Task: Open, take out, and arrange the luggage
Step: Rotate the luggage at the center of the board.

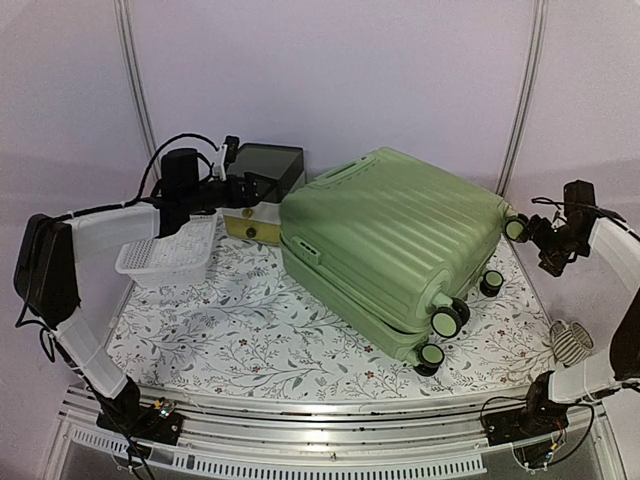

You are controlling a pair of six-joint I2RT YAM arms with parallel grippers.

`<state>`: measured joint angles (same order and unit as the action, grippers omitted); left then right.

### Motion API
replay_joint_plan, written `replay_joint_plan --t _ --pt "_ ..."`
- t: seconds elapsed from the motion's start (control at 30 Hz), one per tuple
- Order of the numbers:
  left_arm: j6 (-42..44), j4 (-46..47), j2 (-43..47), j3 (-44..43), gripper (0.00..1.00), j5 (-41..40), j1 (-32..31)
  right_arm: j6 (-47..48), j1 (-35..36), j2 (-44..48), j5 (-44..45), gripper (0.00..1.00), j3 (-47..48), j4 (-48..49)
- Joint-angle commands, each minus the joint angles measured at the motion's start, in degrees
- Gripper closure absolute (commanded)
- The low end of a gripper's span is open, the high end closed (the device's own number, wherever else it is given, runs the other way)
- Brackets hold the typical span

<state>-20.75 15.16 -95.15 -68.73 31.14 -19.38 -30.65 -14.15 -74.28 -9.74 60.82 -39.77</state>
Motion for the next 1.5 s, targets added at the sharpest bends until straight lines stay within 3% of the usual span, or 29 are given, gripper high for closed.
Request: replay_joint_plan --t 0.0,0.4,0.63,0.87,1.07,1.47 --pt "1.27 -0.24 0.71 0.0 0.02 -1.6 -0.96 1.96 0.18 5.97 -0.84 0.1 -1.88 -0.84" --pt "1.68 -0.6 -6.63 -6.15 0.02 1.2 -2.59 5.71 2.66 16.93 -17.34 0.01 0.95 -2.66" --pt "1.63 -4.02 -10.38 -11.31 0.02 2.87 -3.67 4.32 6.67 15.83 -18.91 0.01 0.51 -1.92" --pt "-1.65 -4.88 -12.12 -11.79 0.06 5.31 -5.38 1.46 9.55 15.37 -14.45 0.01 0.13 -2.92" --pt "-2.2 -5.23 -11.93 -11.05 0.08 7.26 -7.61 0.51 13.61 14.08 -15.9 0.01 -1.05 -1.49" --pt "-2.83 -6.35 -6.23 -5.11 0.12 11.62 -12.61 -0.59 14.31 9.68 -28.18 0.01 -6.08 9.03"
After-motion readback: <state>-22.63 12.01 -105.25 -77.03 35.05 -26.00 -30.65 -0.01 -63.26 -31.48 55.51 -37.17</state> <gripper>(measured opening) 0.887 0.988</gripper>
